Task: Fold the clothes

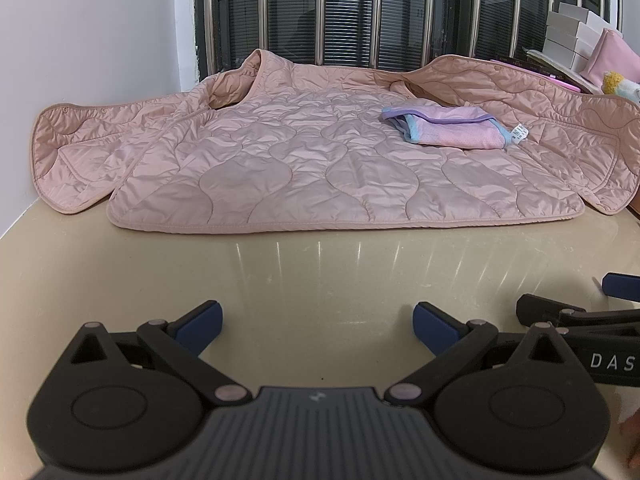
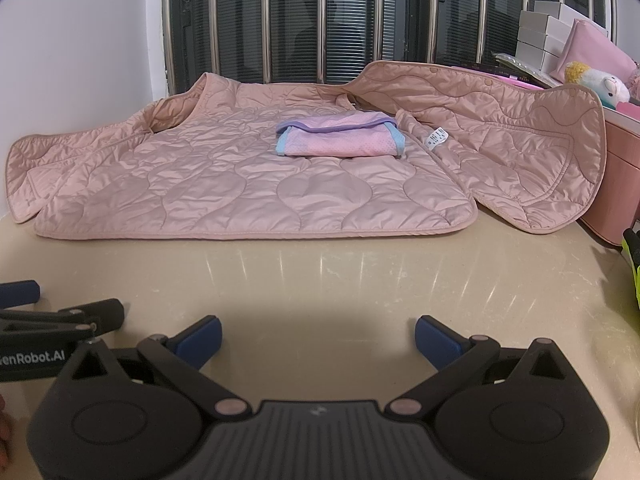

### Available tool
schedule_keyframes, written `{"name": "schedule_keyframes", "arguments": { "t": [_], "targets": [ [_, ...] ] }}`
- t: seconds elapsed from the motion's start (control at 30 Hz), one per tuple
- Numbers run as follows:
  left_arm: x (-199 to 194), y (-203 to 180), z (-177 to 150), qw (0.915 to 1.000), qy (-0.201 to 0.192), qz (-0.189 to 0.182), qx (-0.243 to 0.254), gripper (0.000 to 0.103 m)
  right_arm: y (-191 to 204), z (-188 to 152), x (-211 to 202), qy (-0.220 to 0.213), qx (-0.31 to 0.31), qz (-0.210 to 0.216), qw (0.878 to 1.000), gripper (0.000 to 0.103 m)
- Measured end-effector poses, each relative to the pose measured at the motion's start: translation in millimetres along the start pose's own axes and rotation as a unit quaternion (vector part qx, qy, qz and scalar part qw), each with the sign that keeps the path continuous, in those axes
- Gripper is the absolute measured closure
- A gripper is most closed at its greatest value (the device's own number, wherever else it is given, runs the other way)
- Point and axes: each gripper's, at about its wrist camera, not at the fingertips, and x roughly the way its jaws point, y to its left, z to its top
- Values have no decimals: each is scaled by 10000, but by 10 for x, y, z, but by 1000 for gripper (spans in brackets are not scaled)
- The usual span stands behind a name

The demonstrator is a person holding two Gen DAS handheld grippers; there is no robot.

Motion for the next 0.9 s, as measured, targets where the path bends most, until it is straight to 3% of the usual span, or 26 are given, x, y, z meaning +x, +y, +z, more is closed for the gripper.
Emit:
{"name": "schedule_keyframes", "arguments": {
  "t": [0.2,0.3,0.5,0.57,0.7,0.83,0.9],
  "targets": [
    [-5,-41,26,9999,27,37,107,0,13,17,-21,26,-139,-46,9999,0],
    [-98,-37,120,9998,-81,-10,163,0,64,77,-147,-332,-573,-176,9976,0],
    [-175,86,554,9979,-445,-297,-371,1,-75,635,-256,-877,-867,189,9922,0],
    [-76,48,754,9980,-506,-291,-250,1,-114,868,-142,-1058,-1148,300,9873,0],
    [256,-24,1132,9985,-465,-286,-52,1,-111,1281,328,-1358,-1981,77,9707,1],
    [572,-49,1328,9994,-341,-82,-51,1,-162,1666,963,-1087,-2205,-14,9693,19],
    [691,-55,1370,9995,-285,-84,-47,1,-156,1791,1234,-780,-2275,154,9705,21]
  ]
}}
